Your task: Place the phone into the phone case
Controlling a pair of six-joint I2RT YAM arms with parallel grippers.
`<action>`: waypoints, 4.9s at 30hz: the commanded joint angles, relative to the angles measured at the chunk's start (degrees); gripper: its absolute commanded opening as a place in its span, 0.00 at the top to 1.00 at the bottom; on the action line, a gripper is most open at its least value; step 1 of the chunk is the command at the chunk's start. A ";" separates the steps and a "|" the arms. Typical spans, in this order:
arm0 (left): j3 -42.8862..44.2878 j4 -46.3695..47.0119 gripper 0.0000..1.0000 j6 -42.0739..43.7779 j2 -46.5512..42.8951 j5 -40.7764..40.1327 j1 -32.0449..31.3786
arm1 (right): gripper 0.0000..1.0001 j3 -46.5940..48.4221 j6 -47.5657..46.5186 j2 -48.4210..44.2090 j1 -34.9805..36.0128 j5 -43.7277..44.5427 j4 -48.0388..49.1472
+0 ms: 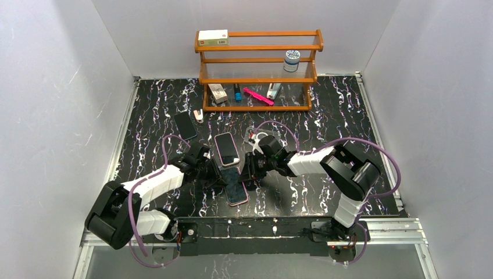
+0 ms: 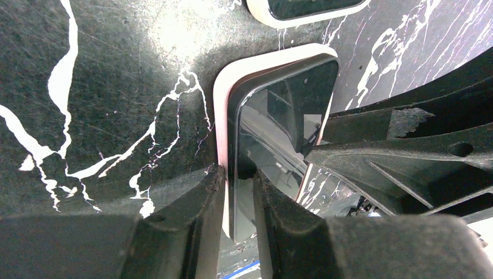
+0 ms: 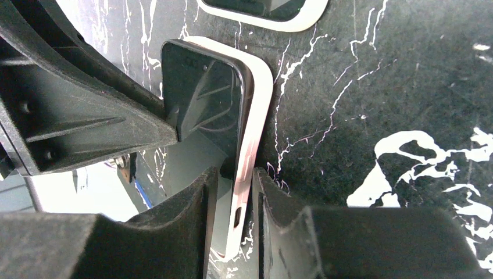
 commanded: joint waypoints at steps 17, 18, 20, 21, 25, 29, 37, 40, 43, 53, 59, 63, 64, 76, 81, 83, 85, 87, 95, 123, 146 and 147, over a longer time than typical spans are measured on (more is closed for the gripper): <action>-5.44 2.85 0.86 -3.44 -5.26 3.69 -0.76 | 0.62 -8.26 18.24 -0.49 -0.46 -9.49 31.76; -5.94 3.81 0.86 -4.00 -5.66 4.08 -0.76 | 0.62 -8.42 18.85 -0.12 -0.46 -9.98 33.14; -6.76 4.88 0.85 -4.64 -6.01 4.60 -0.86 | 0.62 -8.38 19.60 0.54 -0.46 -10.45 34.00; -7.14 5.04 0.85 -4.85 -6.23 4.74 -0.93 | 0.61 -8.51 19.84 0.68 -0.48 -10.44 34.13; -8.78 6.05 0.84 -5.42 -7.32 4.60 -1.03 | 0.59 -9.21 20.00 1.00 -0.51 -9.80 34.06; -8.48 7.57 0.84 -5.93 -6.38 5.50 -1.09 | 0.59 -8.21 19.53 2.05 -0.40 -10.65 33.07; -9.55 8.57 0.83 -6.97 -8.11 5.50 -1.38 | 0.63 -5.69 18.24 3.70 0.37 -10.71 30.13; -9.68 8.76 0.82 -7.17 -8.33 5.55 -1.38 | 0.68 -5.37 18.03 3.90 0.44 -10.62 29.94; -9.45 8.90 0.79 -6.47 -7.77 6.11 -1.38 | 0.73 -4.93 18.11 4.09 0.43 -11.03 30.68; -6.20 5.89 0.72 -5.31 -10.17 6.26 -1.38 | 0.99 -4.39 16.10 0.26 0.23 -11.49 27.59; 1.74 -4.61 0.32 -2.54 -16.25 1.59 -1.25 | 0.99 -4.67 15.17 -5.55 -2.82 -12.62 25.01; 7.06 -8.48 0.16 -0.61 -20.18 -0.01 -1.12 | 0.99 -5.71 16.25 -11.10 -6.74 -13.99 24.96; 8.07 -8.69 0.13 -0.30 -20.98 0.27 -1.04 | 0.99 -5.93 16.55 -12.46 -7.46 -14.08 24.97; 15.39 -3.79 0.12 0.31 -25.56 5.39 -1.01 | 0.99 -9.48 29.83 -21.48 -10.63 -15.87 41.51; 13.86 2.41 0.15 -2.68 -26.94 8.35 -1.03 | 0.99 -11.00 35.38 -22.60 -10.65 -15.15 51.27; 13.27 4.78 0.16 -3.63 -27.31 9.19 -1.03 | 0.99 -11.22 37.09 -22.84 -10.63 -15.06 54.98; 12.67 7.53 0.19 -4.86 -27.45 9.91 -1.03 | 0.99 -11.50 38.78 -22.85 -10.65 -14.81 58.05; 11.46 10.56 0.25 -6.65 -27.47 11.03 -1.03 | 0.99 -11.53 40.31 -22.75 -10.64 -14.86 59.48; 7.47 22.31 0.69 -12.71 -26.87 14.07 -0.98 | 0.99 -12.76 42.24 -22.00 -10.62 -14.12 62.04; 6.06 26.68 0.42 -15.13 -29.94 12.09 -1.03 | 0.99 -13.40 40.18 -21.38 -10.65 -20.07 61.66; 3.25 41.61 1.00 -14.85 -25.24 18.61 -1.03 | 0.52 -12.98 32.89 -26.19 -10.63 -20.83 52.14; 3.18 41.63 1.00 -14.27 -25.28 19.65 -1.03 | 0.49 -12.30 31.98 -26.33 -10.65 -20.87 50.81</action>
